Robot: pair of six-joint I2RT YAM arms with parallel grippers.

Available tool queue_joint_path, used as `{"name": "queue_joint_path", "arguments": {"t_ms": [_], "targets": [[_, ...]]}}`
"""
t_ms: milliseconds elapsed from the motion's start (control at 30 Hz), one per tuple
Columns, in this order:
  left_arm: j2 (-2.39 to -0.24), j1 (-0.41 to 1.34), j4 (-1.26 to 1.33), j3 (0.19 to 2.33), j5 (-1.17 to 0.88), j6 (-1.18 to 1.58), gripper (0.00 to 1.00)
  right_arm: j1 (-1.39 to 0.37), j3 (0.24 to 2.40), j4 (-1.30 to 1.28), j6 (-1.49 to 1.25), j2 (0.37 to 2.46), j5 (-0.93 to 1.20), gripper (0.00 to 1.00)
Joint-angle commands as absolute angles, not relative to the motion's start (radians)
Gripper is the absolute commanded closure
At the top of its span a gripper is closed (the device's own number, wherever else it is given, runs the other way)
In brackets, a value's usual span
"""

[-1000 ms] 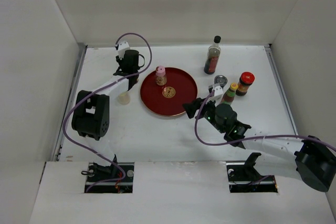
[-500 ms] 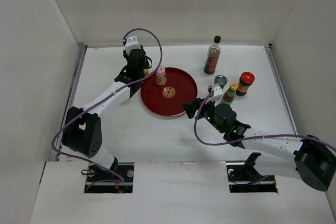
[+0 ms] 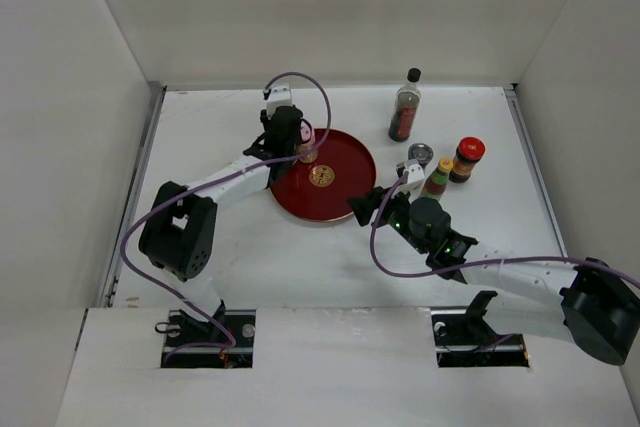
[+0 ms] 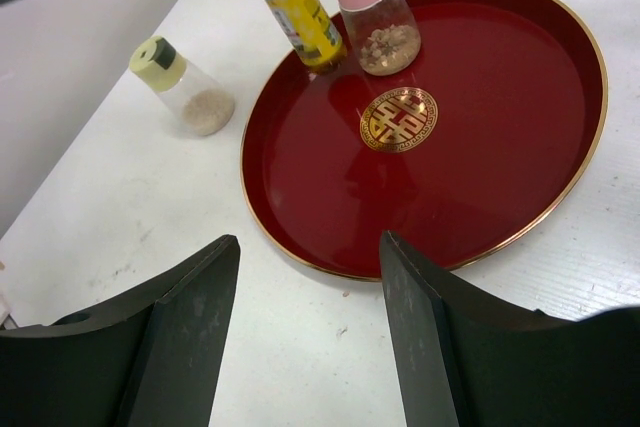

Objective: Organize the condiment bottles

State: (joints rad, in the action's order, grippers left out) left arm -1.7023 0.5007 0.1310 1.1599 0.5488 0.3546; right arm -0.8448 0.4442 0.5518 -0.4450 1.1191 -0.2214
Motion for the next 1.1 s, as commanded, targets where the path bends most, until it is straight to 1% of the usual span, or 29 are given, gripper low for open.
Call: {"name": "queue_joint_path", "arguments": {"t_ms": [0, 133, 233, 333, 500, 533, 600, 700, 800, 967, 1067], "targets": [[-1.71, 0.507, 0.21, 1.203, 0.563, 0.354, 0.79, -0.847, 0.471, 0.603, -0.443, 1.095, -0.225, 0.35], [-1.726, 0.507, 0.21, 1.198, 0.564, 0.36, 0.77, -0.847, 0.469, 0.603, -0.446, 1.091, -0.224, 0.35], [-1.726, 0.508, 0.216, 1.181, 0.571, 0.37, 0.7, -0.847, 0.469, 0.601, -0.443, 1.086, -0.227, 0.35], [-1.724, 0.508, 0.224, 1.166, 0.577, 0.377, 0.58, -0.847, 0.465, 0.601, -0.446, 1.081, -0.229, 0.35], [-1.655, 0.513, 0.247, 1.126, 0.584, 0.379, 0.33, -0.847, 0.465, 0.6, -0.443, 1.078, -0.232, 0.35], [-1.632, 0.515, 0.25, 1.12, 0.586, 0.379, 0.29, -0.847, 0.465, 0.6, -0.443, 1.078, -0.233, 0.35], [-1.576, 0.516, 0.25, 1.105, 0.587, 0.377, 0.25, -0.847, 0.465, 0.601, -0.445, 1.081, -0.23, 0.35], [-1.467, 0.51, 0.249, 1.051, 0.604, 0.383, 0.23, -0.847, 0.468, 0.6, -0.443, 1.085, -0.233, 0.35], [-1.338, 0.493, 0.226, 0.947, 0.629, 0.413, 0.2, -0.847, 0.463, 0.601, -0.445, 1.08, -0.233, 0.34], [-1.165, 0.412, 0.029, 0.803, 0.633, 0.494, 0.19, -0.847, 0.469, 0.604, -0.451, 1.098, -0.227, 0.33], [-1.114, 0.371, -0.005, 0.718, 0.634, 0.502, 0.2, -0.847, 0.474, 0.606, -0.451, 1.115, -0.225, 0.32]]}}
